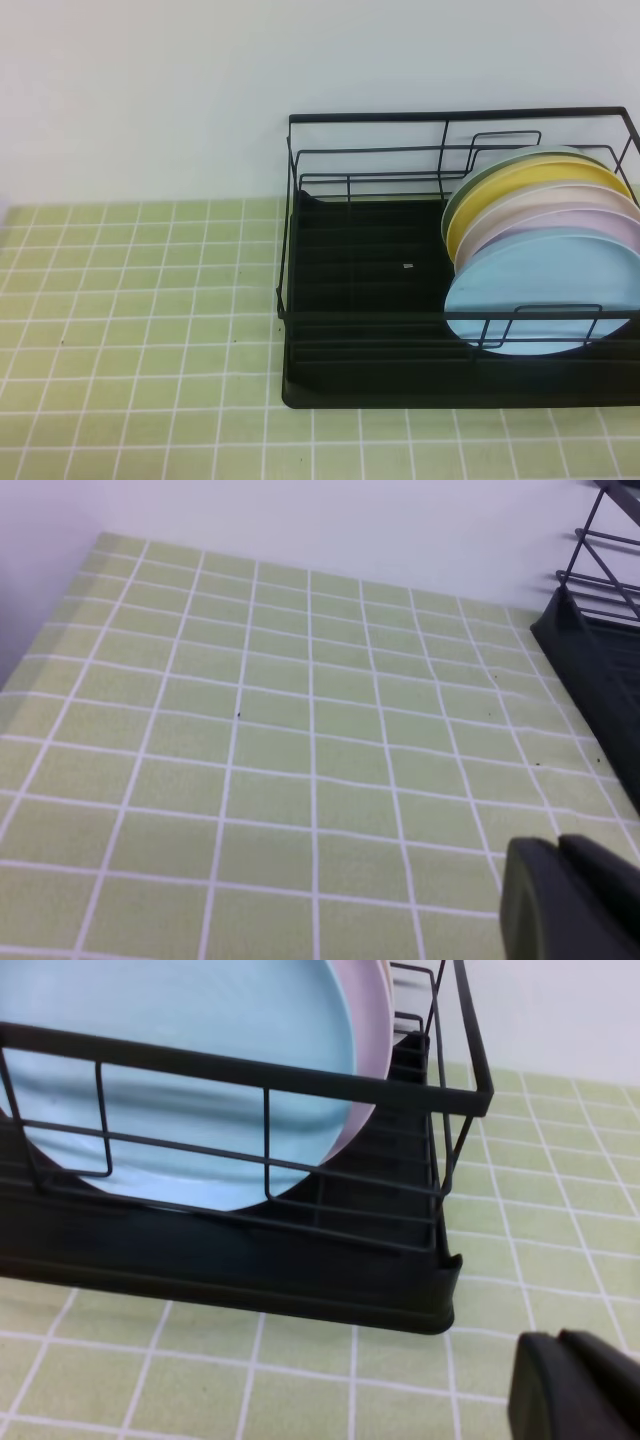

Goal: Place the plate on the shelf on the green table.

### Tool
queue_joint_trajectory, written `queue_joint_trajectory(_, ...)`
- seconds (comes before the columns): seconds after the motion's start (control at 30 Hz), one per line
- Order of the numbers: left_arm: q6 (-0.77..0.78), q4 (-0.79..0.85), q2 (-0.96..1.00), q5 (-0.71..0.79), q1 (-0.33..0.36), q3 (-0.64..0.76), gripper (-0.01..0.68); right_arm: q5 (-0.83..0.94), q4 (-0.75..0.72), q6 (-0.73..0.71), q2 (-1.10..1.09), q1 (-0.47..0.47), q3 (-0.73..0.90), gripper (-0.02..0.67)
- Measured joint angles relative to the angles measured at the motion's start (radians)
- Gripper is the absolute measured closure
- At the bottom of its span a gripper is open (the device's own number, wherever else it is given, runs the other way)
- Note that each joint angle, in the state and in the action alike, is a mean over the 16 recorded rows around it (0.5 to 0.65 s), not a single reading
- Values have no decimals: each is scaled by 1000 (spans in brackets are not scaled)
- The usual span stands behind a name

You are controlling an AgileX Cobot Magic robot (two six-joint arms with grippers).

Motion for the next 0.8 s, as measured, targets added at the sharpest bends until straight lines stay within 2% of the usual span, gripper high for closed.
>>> queue_joint_trajectory(0.8, 0, 0, 0, 0, 0, 0, 673, 0, 0, 0, 0, 0, 0, 652)
